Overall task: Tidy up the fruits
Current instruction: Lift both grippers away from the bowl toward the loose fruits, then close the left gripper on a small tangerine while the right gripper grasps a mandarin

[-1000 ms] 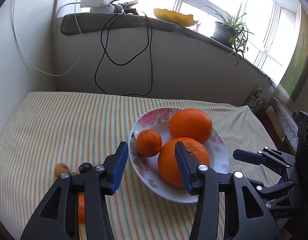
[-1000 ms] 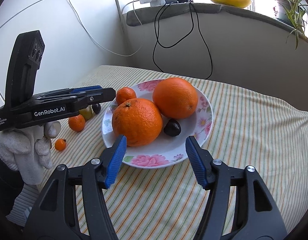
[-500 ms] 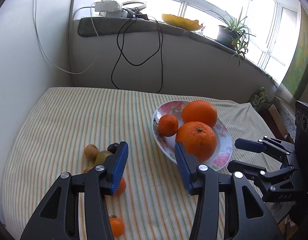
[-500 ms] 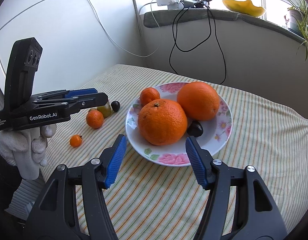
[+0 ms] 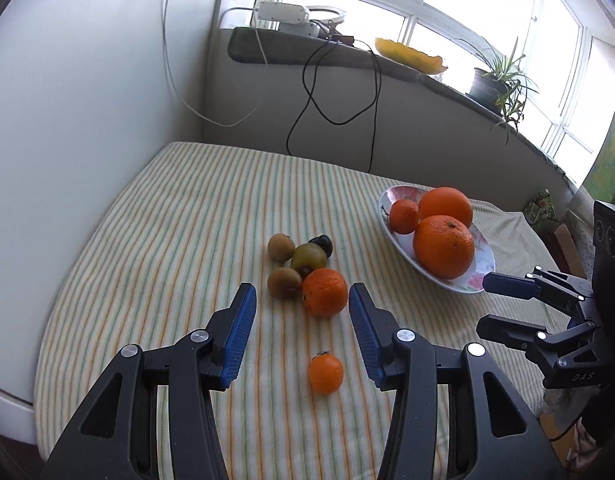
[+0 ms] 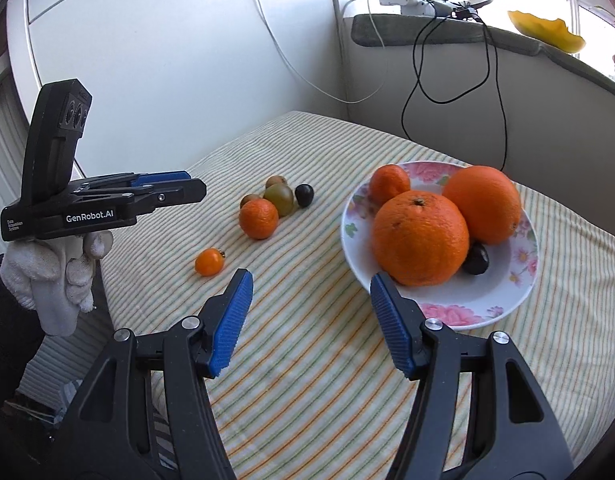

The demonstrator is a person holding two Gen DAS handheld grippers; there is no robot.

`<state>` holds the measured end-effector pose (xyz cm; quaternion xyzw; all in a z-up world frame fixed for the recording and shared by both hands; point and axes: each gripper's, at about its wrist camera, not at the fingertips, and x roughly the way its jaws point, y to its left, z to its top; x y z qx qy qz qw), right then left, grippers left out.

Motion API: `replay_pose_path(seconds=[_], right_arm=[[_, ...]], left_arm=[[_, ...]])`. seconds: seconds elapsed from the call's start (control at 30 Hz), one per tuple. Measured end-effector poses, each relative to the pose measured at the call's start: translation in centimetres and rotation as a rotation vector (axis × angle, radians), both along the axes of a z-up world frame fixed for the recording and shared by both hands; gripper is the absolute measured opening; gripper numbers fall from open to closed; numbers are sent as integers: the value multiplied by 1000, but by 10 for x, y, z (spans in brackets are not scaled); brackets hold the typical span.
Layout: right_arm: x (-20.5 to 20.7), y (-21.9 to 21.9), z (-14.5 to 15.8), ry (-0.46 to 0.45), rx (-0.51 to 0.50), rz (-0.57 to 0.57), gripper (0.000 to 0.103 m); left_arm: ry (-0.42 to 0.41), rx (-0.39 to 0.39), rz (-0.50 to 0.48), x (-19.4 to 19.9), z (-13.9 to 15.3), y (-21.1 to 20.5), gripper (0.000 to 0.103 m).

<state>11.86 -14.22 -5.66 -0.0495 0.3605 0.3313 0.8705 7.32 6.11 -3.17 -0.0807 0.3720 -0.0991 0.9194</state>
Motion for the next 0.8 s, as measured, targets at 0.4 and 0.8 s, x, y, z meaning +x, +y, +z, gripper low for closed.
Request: replay_pose_path(seconds=[0.4, 0.8], right_arm=[[7, 45, -9, 61, 14, 77, 64], [48, 87, -17, 146, 26, 74, 57]], left_arm=[[42, -63, -6, -30, -24, 12, 47], [66, -42, -73, -34, -41, -10, 47]])
